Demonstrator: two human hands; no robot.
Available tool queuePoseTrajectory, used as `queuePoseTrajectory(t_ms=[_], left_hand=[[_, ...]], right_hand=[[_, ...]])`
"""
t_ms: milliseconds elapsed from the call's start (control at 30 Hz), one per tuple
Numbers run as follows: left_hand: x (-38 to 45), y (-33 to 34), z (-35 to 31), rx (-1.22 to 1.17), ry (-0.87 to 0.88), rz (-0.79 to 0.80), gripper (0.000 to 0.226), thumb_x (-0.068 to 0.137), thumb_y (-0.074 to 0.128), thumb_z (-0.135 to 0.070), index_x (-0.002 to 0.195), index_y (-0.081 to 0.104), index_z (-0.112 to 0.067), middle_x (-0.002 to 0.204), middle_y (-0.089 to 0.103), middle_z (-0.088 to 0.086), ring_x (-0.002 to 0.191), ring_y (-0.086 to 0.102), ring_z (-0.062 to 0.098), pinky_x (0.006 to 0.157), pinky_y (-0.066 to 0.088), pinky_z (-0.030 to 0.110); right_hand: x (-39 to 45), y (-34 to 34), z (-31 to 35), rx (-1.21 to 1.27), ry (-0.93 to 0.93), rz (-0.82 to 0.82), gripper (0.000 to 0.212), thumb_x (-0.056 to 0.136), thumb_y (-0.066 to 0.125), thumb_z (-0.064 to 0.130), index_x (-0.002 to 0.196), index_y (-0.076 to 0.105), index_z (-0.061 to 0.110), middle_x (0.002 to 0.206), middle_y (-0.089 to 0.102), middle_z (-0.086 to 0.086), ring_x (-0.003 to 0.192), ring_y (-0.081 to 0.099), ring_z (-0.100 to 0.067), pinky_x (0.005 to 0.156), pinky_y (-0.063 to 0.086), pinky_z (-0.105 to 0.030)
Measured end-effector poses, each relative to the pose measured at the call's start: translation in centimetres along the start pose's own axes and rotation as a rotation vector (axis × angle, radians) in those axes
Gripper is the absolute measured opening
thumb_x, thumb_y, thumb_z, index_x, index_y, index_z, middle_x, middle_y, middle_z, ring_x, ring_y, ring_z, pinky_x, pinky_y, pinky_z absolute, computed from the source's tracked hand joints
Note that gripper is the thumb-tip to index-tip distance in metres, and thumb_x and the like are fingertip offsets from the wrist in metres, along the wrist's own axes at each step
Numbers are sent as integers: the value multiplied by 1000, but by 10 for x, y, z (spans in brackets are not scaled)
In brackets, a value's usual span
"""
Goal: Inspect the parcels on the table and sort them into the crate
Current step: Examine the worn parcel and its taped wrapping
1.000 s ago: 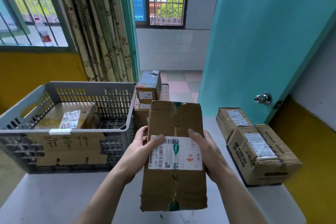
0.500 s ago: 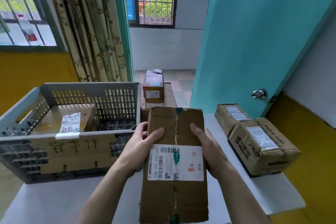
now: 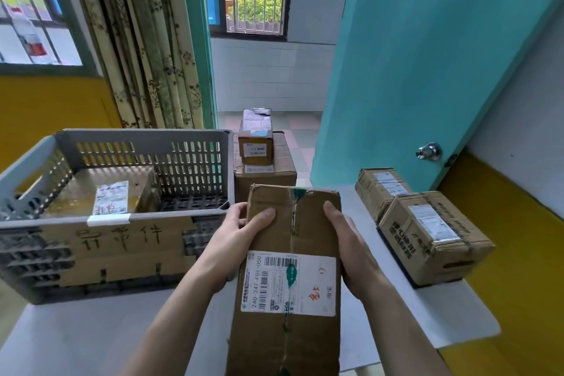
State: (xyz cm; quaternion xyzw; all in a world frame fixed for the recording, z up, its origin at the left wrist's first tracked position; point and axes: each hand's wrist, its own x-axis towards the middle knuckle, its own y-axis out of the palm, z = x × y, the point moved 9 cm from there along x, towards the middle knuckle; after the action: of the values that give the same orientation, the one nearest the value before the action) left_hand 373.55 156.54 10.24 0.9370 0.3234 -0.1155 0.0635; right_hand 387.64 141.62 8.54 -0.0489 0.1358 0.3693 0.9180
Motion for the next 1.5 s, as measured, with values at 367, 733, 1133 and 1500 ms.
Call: queuePoseTrajectory(t_ms=[367, 733, 1133, 1500], left_hand=[[4, 0, 9, -18, -10, -38, 67, 84, 65, -68, 138, 51, -30, 109, 79, 5, 95, 79, 24, 87, 62, 45], [-10, -4, -25, 434, 247, -394, 69, 94, 69, -48, 149, 35, -25, 128, 50, -6, 113, 57, 15, 90, 47, 28], [10, 10, 10, 309, -1, -49, 117, 54, 61, -101, 153, 16, -57, 157, 43, -2, 132, 57, 23, 115, 43, 51], [-1, 24, 5, 134, 73, 36, 93, 74, 70, -78, 147, 15, -60, 130, 64, -13, 109, 71, 9, 92, 55, 27]], right_hand=[[-3, -3, -6, -60, -3, 5, 83, 73, 60, 83, 131, 45, 27, 110, 73, -6, 95, 76, -24, 93, 58, -53], [-11, 0, 9, -277, -169, -87, 97, 58, 56, 94, 141, 32, 50, 127, 64, 13, 108, 69, -14, 94, 59, -45], [-18, -1, 16, -213, -162, -167, 36, 95, 52, 60, 110, 66, 31, 110, 70, 4, 103, 67, -14, 90, 60, -36], [-16, 0, 26, -193, -189, -191, 42, 94, 54, 61, 122, 50, 30, 112, 70, 1, 100, 70, -17, 89, 61, -43]])
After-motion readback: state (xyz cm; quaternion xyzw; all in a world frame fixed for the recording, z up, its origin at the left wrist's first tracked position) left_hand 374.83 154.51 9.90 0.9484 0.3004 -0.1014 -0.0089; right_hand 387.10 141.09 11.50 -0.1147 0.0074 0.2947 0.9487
